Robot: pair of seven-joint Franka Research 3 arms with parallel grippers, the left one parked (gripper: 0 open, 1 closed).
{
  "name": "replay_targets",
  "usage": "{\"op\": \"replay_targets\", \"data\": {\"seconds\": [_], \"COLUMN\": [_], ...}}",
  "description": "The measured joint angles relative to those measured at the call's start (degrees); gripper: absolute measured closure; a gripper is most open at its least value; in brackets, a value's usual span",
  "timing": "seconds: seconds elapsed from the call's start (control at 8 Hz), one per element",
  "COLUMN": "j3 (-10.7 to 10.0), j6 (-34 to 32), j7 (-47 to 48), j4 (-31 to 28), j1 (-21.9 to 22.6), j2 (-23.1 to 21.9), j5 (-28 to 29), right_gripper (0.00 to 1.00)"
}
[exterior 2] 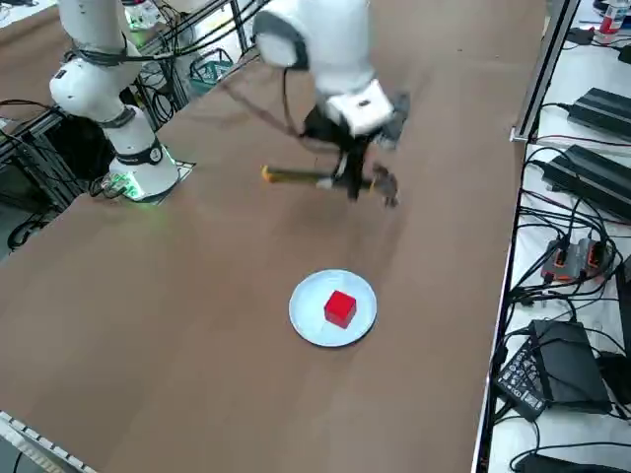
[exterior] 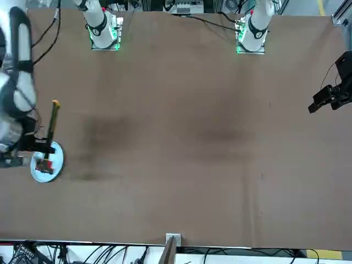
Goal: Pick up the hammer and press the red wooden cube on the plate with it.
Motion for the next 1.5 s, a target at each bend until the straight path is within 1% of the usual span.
{"op": "replay_targets", "data": {"seconds": [0.12,0.25,0.5,0.62,0.75,0.88,1.25,1.38,1.5], "j3": [0.2,0.4,0.5,0.5,0.5,0.5,0.3,0.3,0.3], "j6": [1.9,6.2,19.0,26.0,31.0,33.0,33.3,33.3,33.3], "j7": [3.1,4.8,6.5,7.8,9.2,9.9,10.2,10.2,10.2], "j4": [-2.3,-5.5,-13.7,-17.7,-20.5,-21.7,-21.8,-21.8,-21.8], "j1": [4.2,7.8,13.4,15.7,17.3,18.3,18.5,18.6,18.7], "j2": [0.2,0.5,1.3,2.2,3.3,4.3,5.5,5.7,5.7], "j5": [0.7,2.4,5.1,5.5,5.9,6.0,6.0,6.0,6.0], "right_gripper": [0.79,0.79,0.79,0.79,0.79,0.79,0.79,0.77,0.62]}}
